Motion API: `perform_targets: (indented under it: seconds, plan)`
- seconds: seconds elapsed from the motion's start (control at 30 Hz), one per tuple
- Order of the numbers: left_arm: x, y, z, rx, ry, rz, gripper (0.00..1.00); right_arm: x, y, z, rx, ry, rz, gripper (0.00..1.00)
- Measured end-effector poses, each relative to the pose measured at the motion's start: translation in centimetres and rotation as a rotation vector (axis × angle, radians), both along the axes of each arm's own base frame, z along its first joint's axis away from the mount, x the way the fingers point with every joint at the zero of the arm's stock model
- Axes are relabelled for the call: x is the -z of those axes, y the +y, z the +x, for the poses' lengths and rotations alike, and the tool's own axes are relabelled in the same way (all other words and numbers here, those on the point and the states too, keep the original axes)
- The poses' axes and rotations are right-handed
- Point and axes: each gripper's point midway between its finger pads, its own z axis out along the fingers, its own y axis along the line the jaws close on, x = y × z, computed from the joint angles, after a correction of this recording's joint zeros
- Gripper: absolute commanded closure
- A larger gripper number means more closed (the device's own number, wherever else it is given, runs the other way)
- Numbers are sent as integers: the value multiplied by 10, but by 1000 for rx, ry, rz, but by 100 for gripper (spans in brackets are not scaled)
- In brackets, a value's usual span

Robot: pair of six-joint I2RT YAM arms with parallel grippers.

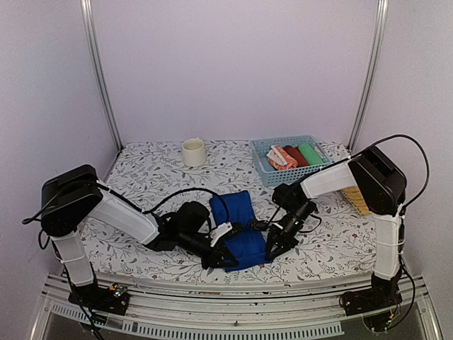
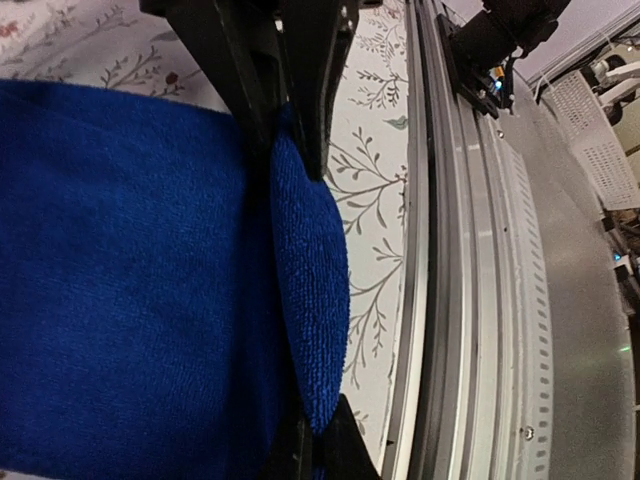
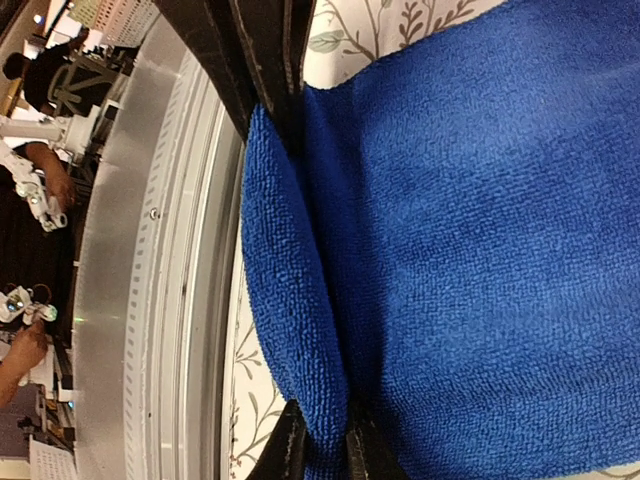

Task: Roll the towels
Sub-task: Roll the towel at the center of the board.

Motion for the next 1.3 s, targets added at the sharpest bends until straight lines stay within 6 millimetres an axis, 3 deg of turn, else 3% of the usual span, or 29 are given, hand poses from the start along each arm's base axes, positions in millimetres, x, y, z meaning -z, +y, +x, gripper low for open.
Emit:
perform_targets:
  seconds: [0.13, 0.33, 0.4, 0.57, 0.77, 0.9, 1.1, 1.3]
  plan:
    - [10, 3, 0, -11, 166, -1, 100, 1, -1, 3, 38, 134, -15, 82]
    - [18, -2, 6, -24, 346, 4, 100, -6, -3, 0, 77, 266, -32, 51]
    - [17, -5, 8, -29, 375, 14, 100, -10, -4, -1, 85, 282, -36, 46]
    - [17, -8, 10, -52, 438, 66, 100, -28, -15, 5, 111, 181, -45, 47]
    - [18, -7, 11, -87, 508, 120, 100, -59, -34, 15, 155, -139, -54, 59]
    - [18, -6, 12, -119, 573, 128, 100, -73, -22, -3, 69, -359, -20, 64]
    - [17, -5, 12, -152, 642, 142, 100, -60, 8, -45, -103, -505, 0, 69]
    - [18, -6, 13, -156, 668, 150, 100, -31, 19, -39, -132, -614, -57, 70]
